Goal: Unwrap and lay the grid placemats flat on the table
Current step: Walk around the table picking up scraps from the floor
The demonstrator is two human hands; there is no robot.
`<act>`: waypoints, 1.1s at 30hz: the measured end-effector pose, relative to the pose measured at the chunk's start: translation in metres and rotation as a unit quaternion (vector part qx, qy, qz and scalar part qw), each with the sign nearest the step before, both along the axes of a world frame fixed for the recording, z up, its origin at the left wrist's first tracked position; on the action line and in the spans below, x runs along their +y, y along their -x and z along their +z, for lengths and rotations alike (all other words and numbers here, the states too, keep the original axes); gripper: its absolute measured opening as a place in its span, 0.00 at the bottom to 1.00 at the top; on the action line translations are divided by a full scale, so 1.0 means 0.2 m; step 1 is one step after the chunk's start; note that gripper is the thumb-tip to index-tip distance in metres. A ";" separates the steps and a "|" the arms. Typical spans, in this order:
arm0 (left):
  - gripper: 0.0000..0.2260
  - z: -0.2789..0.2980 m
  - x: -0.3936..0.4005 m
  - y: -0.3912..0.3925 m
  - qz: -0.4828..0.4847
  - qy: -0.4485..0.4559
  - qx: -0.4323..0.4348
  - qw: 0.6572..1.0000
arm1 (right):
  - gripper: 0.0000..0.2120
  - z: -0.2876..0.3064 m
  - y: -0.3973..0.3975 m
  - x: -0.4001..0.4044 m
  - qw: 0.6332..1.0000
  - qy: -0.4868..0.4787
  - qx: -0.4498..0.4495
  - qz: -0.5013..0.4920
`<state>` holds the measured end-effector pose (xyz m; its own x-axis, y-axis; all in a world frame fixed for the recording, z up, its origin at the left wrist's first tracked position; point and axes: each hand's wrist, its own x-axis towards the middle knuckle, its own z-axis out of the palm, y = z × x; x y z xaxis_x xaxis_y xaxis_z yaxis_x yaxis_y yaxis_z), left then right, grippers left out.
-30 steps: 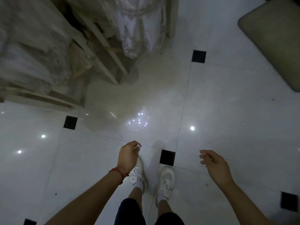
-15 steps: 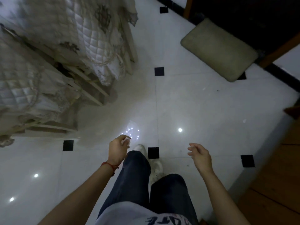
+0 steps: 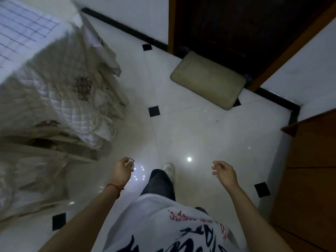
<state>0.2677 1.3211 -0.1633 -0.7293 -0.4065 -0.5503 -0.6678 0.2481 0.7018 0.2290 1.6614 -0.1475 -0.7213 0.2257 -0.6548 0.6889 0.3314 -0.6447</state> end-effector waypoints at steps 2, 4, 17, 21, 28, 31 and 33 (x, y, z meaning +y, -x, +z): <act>0.06 0.01 -0.03 0.19 -0.003 -0.010 0.000 1.000 | 0.06 0.04 0.16 -0.01 1.000 0.001 0.006 -0.014; 0.06 0.03 -0.05 0.39 -0.016 -0.014 0.001 1.000 | 0.06 0.06 0.30 -0.01 1.000 -0.001 0.018 -0.024; 0.06 0.11 -0.20 1.60 -0.006 -0.022 0.048 0.999 | 0.09 -0.05 1.28 -0.14 0.999 0.004 -0.036 -0.012; 0.07 0.13 -0.28 1.83 0.045 0.010 0.002 0.999 | 0.11 -0.04 1.80 -0.24 0.999 0.010 -0.039 0.031; 0.12 0.13 -0.43 2.12 0.080 0.053 -0.059 0.994 | 0.07 0.05 2.70 -0.51 0.992 0.009 -0.011 0.124; 0.11 0.16 -0.49 2.31 0.124 0.050 -0.058 0.989 | 0.06 0.06 3.02 -0.68 0.988 0.013 -0.005 0.156; 0.11 0.14 -0.55 2.46 0.138 0.045 -0.055 0.988 | 0.08 0.04 3.22 -0.80 0.985 0.016 -0.001 0.170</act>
<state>-0.2252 1.2119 -0.1360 -0.5215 -0.6324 -0.5729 -0.7895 0.1030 0.6050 -0.4149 1.5011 -0.1391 -0.7501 -0.0496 -0.6594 0.5435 0.5218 -0.6575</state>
